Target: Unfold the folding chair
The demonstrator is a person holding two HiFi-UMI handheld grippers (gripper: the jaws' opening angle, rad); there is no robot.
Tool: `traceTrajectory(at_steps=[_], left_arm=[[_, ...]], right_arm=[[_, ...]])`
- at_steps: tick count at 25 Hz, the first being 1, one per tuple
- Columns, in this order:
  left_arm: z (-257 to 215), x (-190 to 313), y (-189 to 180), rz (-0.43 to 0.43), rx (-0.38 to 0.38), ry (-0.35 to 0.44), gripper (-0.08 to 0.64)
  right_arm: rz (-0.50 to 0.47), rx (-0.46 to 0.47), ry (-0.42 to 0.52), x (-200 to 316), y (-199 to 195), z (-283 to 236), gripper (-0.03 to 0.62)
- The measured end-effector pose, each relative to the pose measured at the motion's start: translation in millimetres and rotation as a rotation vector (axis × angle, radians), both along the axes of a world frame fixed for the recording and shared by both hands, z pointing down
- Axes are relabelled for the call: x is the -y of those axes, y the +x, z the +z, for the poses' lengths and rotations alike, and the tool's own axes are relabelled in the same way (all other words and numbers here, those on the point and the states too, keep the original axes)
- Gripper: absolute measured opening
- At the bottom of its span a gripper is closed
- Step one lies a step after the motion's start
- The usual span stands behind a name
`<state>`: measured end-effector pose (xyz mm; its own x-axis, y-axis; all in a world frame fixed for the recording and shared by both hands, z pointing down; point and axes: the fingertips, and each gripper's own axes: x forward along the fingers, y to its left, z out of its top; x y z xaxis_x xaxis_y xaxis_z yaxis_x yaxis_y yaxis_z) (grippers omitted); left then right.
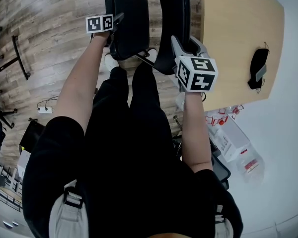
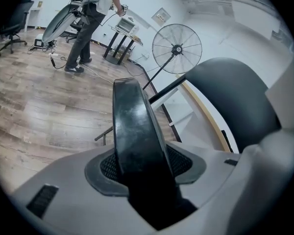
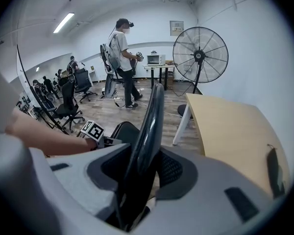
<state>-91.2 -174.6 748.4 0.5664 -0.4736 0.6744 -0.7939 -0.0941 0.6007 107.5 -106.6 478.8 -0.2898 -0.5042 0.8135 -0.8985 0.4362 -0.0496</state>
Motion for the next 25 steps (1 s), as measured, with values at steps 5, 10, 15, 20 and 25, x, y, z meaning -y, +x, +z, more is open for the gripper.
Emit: traceTrajectory(at_steps=[5, 10, 15, 20, 25], left_arm=[[16.4, -4.4, -21.4, -0.001, -0.027, -0.025, 0.227], [28.4, -7.1, -36.0, -0.005, -0.047, -0.028, 0.233], [43.8, -8.6, -47.7, -0.010, -0.060, -0.035, 0.241], [61.5, -13.0, -64.7, -0.019, -0.085, -0.049, 0.245], [80.8, -15.1, -81.3, -0.029, -0.121, -0.040, 0.250]], right_arm=[[0.017, -0.015, -0.017, 2.7, 7.2, 10.9, 0.141], [0.040, -0.040, -0.039, 5.9, 19.5, 20.8, 0.143], [0.066, -0.078, -0.060, 11.2, 40.2, 34.6, 0.147], [0.085, -0.093, -0.077, 13.6, 50.8, 48.0, 0.153], [0.086, -0.093, -0.083, 15.6, 56.9, 61.4, 0.156]])
